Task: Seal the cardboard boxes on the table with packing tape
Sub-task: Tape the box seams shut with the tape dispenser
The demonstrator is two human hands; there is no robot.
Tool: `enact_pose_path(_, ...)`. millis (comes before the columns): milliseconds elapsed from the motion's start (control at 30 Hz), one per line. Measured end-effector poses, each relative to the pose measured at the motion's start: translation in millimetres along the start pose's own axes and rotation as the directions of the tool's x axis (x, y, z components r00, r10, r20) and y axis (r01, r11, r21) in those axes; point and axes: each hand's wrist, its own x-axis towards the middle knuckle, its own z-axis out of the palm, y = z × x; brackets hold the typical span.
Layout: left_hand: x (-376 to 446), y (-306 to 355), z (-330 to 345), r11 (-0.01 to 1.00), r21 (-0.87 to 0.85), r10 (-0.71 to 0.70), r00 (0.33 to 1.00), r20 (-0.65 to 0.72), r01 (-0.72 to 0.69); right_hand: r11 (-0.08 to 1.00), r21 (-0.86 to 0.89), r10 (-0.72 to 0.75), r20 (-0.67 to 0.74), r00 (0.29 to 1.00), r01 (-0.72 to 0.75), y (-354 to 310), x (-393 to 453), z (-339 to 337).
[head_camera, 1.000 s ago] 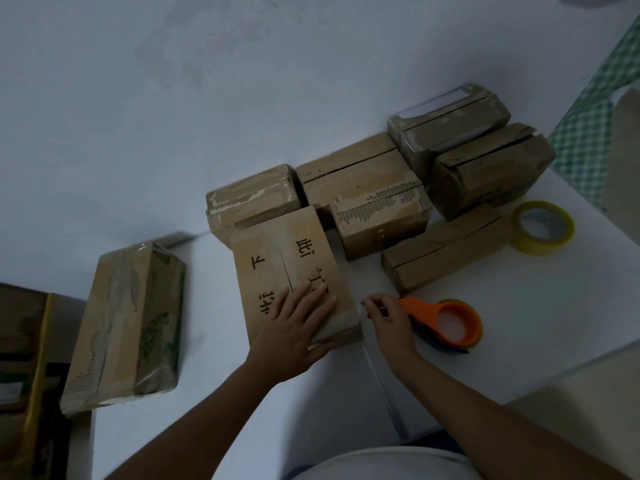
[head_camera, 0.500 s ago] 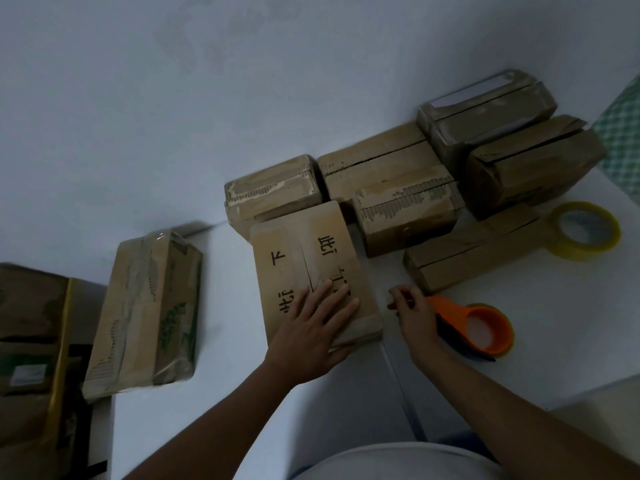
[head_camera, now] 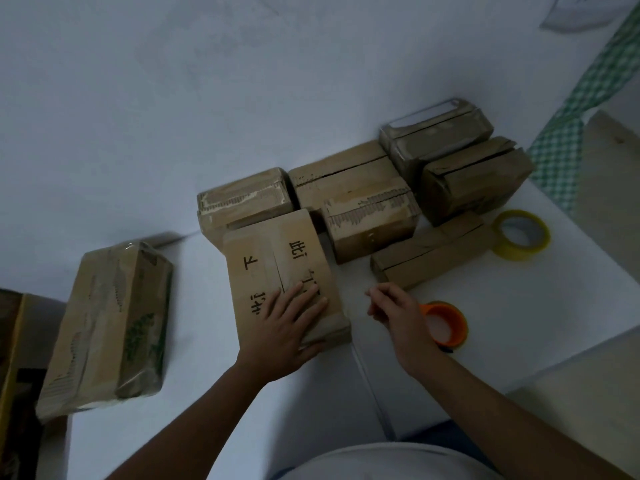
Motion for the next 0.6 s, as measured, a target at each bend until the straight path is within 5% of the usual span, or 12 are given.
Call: enact_pose_path(600,4.2,2.2,-8.6,1.000,0.008,-0.011,0.998,0.070,0.010,0.976,-0.217,-0.016,0.040,0.999,0.025,30.8,-9.2,-4.2)
